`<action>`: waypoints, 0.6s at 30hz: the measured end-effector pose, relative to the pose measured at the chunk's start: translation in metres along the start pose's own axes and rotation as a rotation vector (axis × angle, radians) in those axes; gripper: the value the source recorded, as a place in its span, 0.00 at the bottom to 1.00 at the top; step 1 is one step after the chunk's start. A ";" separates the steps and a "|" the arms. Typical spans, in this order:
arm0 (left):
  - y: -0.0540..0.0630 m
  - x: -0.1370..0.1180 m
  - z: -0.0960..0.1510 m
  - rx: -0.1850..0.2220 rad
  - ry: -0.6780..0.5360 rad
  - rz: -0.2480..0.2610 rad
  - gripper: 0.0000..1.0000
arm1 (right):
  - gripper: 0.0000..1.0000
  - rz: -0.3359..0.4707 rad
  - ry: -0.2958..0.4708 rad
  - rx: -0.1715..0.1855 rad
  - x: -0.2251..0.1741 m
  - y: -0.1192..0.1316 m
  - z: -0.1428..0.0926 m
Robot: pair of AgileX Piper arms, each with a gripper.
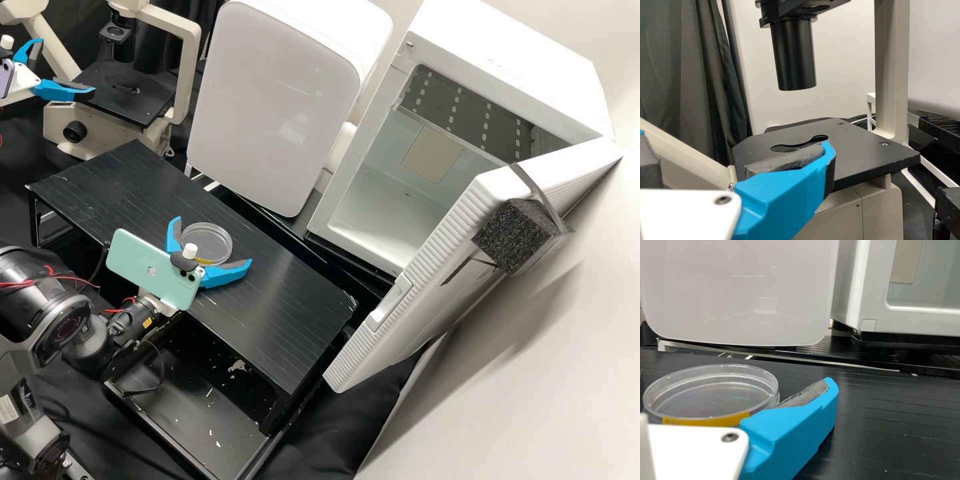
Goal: Place the petri dish in the incubator
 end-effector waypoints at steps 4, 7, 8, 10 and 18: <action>0.000 0.000 0.000 0.000 0.000 0.000 1.00 | 0.00 -0.004 0.009 0.001 0.000 0.000 -0.001; 0.000 0.000 0.000 0.000 0.000 0.000 1.00 | 0.00 -0.005 0.010 0.000 0.000 0.000 -0.001; 0.000 0.000 0.000 0.000 0.000 0.000 1.00 | 0.00 -0.005 0.011 0.000 0.000 0.000 -0.001; 0.000 0.000 0.000 0.000 0.000 0.000 1.00 | 0.00 -0.006 0.012 0.000 0.000 0.000 -0.001; 0.000 0.000 0.000 0.000 0.000 0.000 1.00 | 0.00 -0.007 0.012 0.016 0.000 0.000 -0.001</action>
